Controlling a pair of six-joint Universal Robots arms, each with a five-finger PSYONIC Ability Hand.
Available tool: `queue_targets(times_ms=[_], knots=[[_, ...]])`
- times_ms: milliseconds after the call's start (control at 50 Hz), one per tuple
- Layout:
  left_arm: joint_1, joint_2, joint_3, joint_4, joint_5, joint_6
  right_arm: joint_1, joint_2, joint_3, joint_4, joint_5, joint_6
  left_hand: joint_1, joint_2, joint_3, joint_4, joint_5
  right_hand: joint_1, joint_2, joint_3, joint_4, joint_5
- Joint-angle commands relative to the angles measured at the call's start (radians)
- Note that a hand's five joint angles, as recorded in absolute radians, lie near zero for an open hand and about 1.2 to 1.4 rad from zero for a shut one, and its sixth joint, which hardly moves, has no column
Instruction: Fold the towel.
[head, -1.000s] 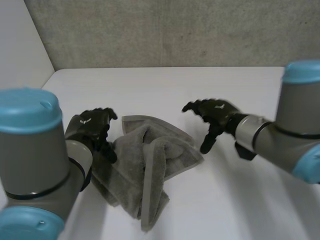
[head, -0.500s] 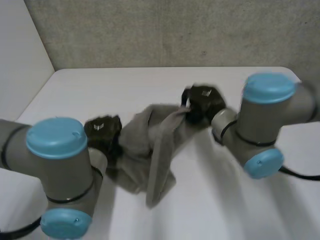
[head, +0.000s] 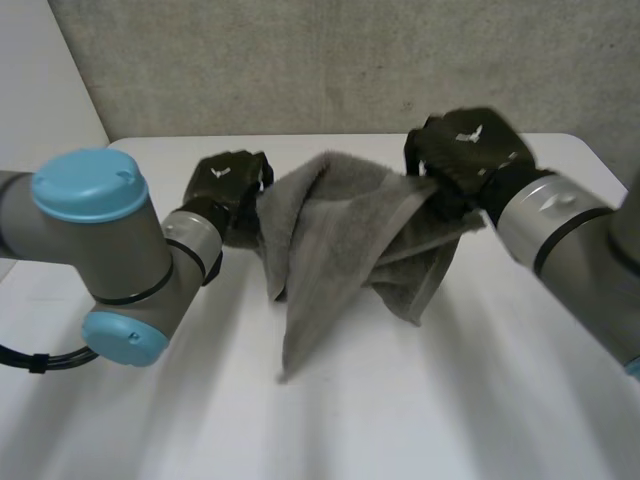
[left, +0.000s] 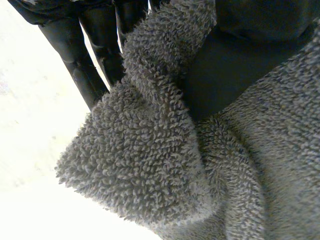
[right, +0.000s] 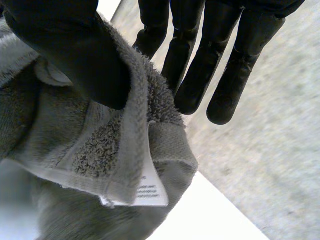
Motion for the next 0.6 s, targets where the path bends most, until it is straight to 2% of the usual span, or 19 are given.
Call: queue_targets(times_ms=[20,60,80,100,120,140,160,180,200,240,260,280,320,420,460,540,600], knots=[[0.025,-0.079,0.029,-0.009,0.061,0.000,0.021,0.094,-0.036,0.009,0.007,-0.023,0.252,0.188,0.190,0.181,0.222,0.042,0.213,0.212,0.208,0.270],[0.025,-0.083,0.030,-0.002,0.074,0.000,0.021,0.105,-0.035,0.003,0.004,-0.012,0.252,0.188,0.190,0.181,0.222,0.042,0.213,0.212,0.208,0.270],[0.025,-0.089,0.033,0.001,0.078,0.000,0.021,0.138,-0.039,0.000,0.002,0.003,0.119,0.055,0.057,0.047,0.088,0.042,0.213,0.212,0.208,0.270],[0.025,-0.098,0.039,0.004,0.075,0.001,0.021,0.139,-0.039,0.000,0.002,0.003,-0.284,-0.348,-0.346,-0.355,-0.314,0.042,0.213,0.212,0.208,0.270],[0.025,-0.098,0.039,0.004,0.075,0.001,0.018,0.178,-0.050,-0.002,0.005,0.024,-0.288,-0.352,-0.350,-0.359,-0.318,0.042,0.213,0.212,0.208,0.270],[0.025,-0.107,0.061,0.002,0.065,0.001,0.017,0.217,-0.067,-0.005,0.007,0.038,-0.546,-0.610,-0.608,-0.618,-0.577,0.042,0.213,0.212,0.208,0.270],[0.027,-0.115,0.080,-0.002,0.064,0.000,0.017,0.217,-0.067,-0.005,0.007,0.038,-0.555,-0.619,-0.617,-0.626,-0.585,0.042,0.213,0.212,0.208,0.270],[0.027,-0.115,0.081,-0.002,0.064,0.000,0.017,0.247,-0.081,-0.008,0.014,0.049,-0.555,-0.619,-0.617,-0.626,-0.585,-0.207,-0.036,-0.037,-0.041,0.021],[0.034,-0.115,0.091,-0.007,0.063,-0.002,0.017,0.248,-0.081,-0.008,0.014,0.049,-0.564,-0.628,-0.626,-0.635,-0.594,-0.210,-0.038,-0.040,-0.043,0.019],[0.040,-0.110,0.090,-0.013,0.063,-0.002,0.009,0.280,-0.104,-0.006,0.043,0.049,-0.584,-0.648,-0.646,-0.655,-0.614,-0.920,-0.748,-0.750,-0.753,-0.691],[0.056,-0.096,0.084,-0.021,0.061,-0.002,0.009,0.280,-0.104,-0.006,0.044,0.049,-0.619,-0.683,-0.681,-0.691,-0.649,-0.923,-0.752,-0.753,-0.757,-0.695],[0.056,-0.096,0.084,-0.021,0.061,-0.002,0.007,0.281,-0.108,0.000,0.059,0.049,-0.619,-0.683,-0.681,-0.691,-0.650,-1.153,-0.981,-0.983,-0.986,-0.924],[0.074,-0.031,0.041,-0.057,0.048,-0.002,0.006,0.277,-0.107,0.002,0.073,0.049,-0.745,-0.809,-0.807,-0.816,-0.775,-1.180,-1.009,-1.010,-1.013,-0.951],[0.068,0.084,-0.071,-0.101,0.035,-0.002,-0.043,0.249,-0.090,-0.005,0.090,0.041,-0.866,-0.930,-0.928,-0.937,-0.896,-1.180,-1.009,-1.010,-1.013,-0.951],[0.065,0.118,-0.114,-0.101,0.035,0.000,-0.098,0.197,-0.069,-0.009,0.100,0.020,-0.892,-0.956,-0.954,-0.964,-0.923,-1.180,-1.009,-1.010,-1.013,-0.951],[0.057,0.203,-0.220,-0.093,0.040,0.000,-0.114,0.156,-0.017,-0.009,0.108,-0.005,-0.895,-0.959,-0.957,-0.967,-0.926,-1.180,-1.009,-1.010,-1.013,-0.951],[0.057,0.218,-0.245,-0.090,0.040,0.000,-0.106,0.137,0.055,-0.009,0.108,-0.034,-0.895,-0.959,-0.957,-0.967,-0.926,-1.033,-0.861,-0.863,-0.866,-0.804]])
